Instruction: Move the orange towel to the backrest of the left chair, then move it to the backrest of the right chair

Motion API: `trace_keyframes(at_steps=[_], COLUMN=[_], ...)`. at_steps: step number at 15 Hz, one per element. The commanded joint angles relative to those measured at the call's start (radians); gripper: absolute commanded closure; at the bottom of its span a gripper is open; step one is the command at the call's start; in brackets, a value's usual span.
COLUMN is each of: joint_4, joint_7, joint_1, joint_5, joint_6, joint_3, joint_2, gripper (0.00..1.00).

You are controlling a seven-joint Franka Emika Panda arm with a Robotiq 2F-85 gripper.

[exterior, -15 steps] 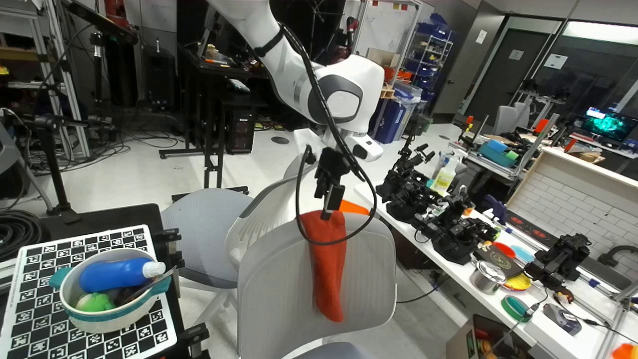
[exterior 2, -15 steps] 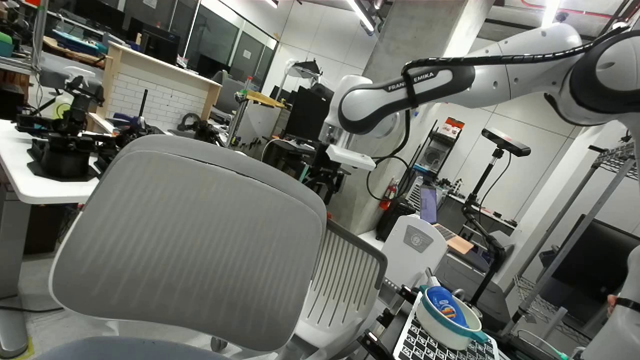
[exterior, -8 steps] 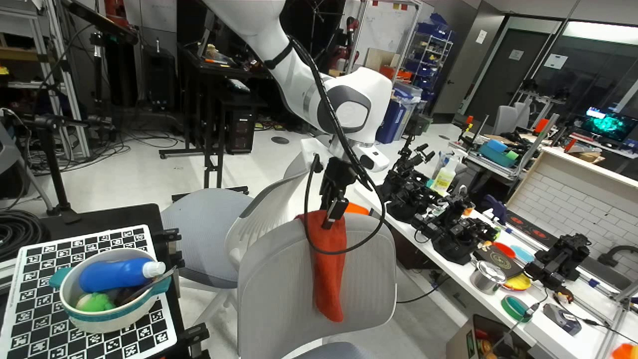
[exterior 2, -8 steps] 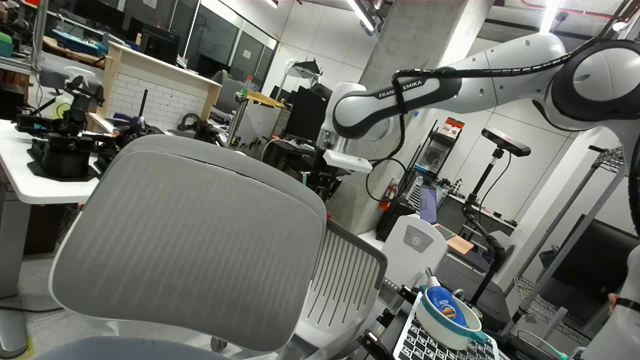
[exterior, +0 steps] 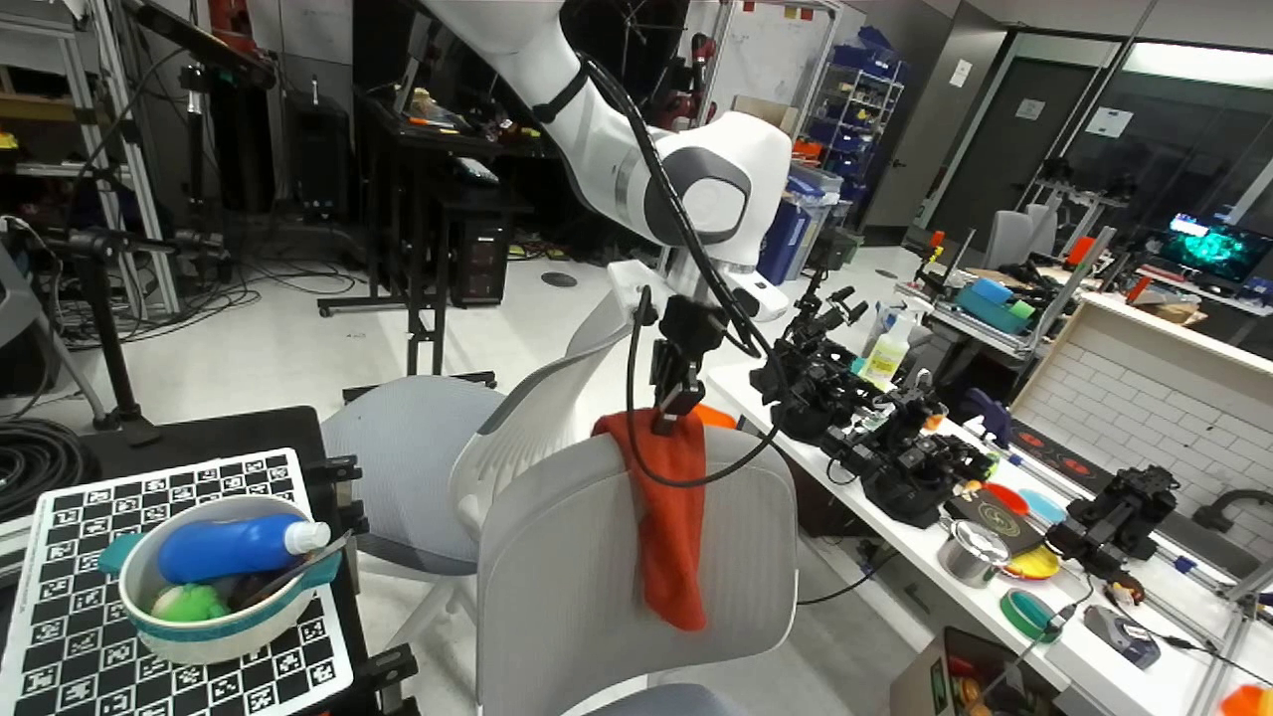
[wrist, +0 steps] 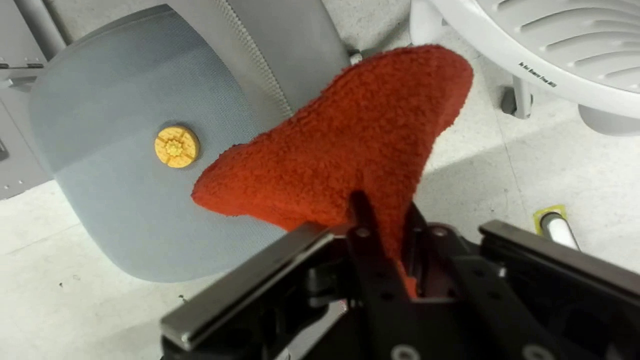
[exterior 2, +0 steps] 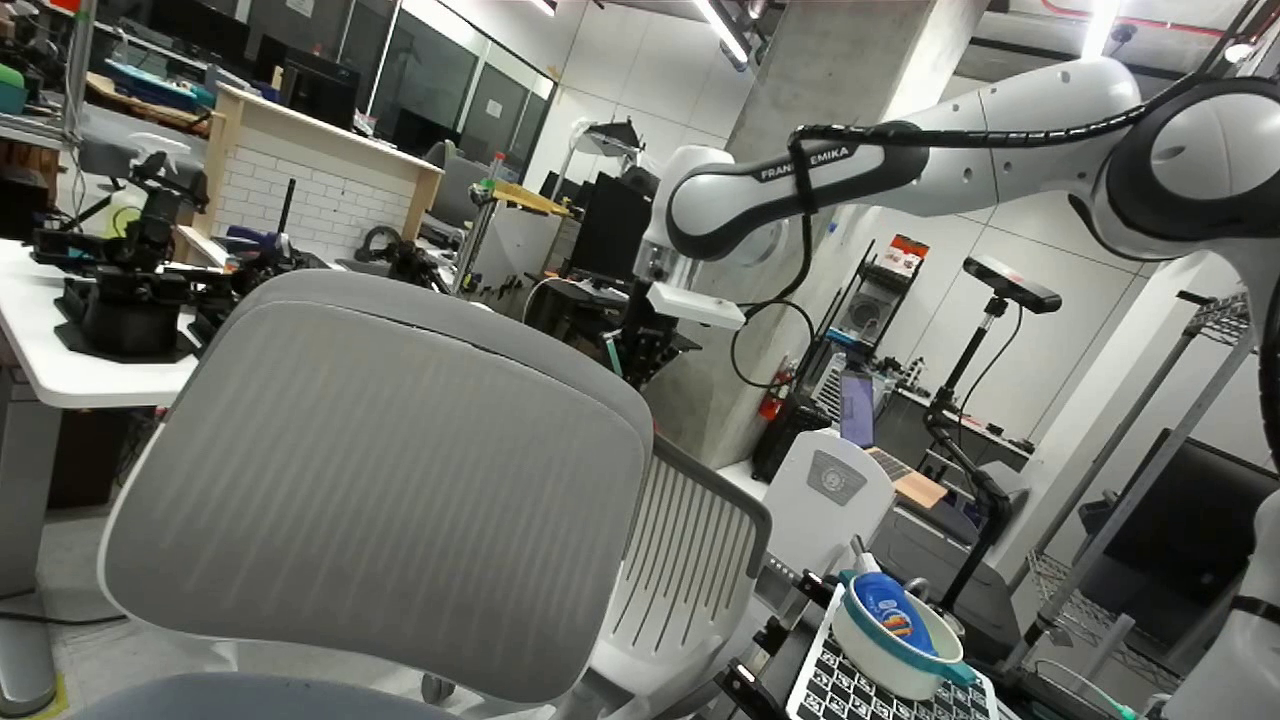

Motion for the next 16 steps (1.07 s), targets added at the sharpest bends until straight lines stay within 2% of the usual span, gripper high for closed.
trace_keyframes(at_steps=[1, 5, 10, 16], joint_4=[-0.005, -0.019, 0.043, 0.232], joint_7=[-0.003, -0.003, -0.053, -0.209], joint_1=[0.016, 0.034, 0.018, 0.001], joint_5=[-0.028, -0.056, -0.057, -0.013], joint_6=[-0.043, -0.046, -0.122, -0.187], joint_3=[-0.011, -0.004, 0.020, 0.058], joint_2=[-0.086, -0.181, -0.305, -0.296], gripper=[1.00, 0.98, 0.98, 0.98])
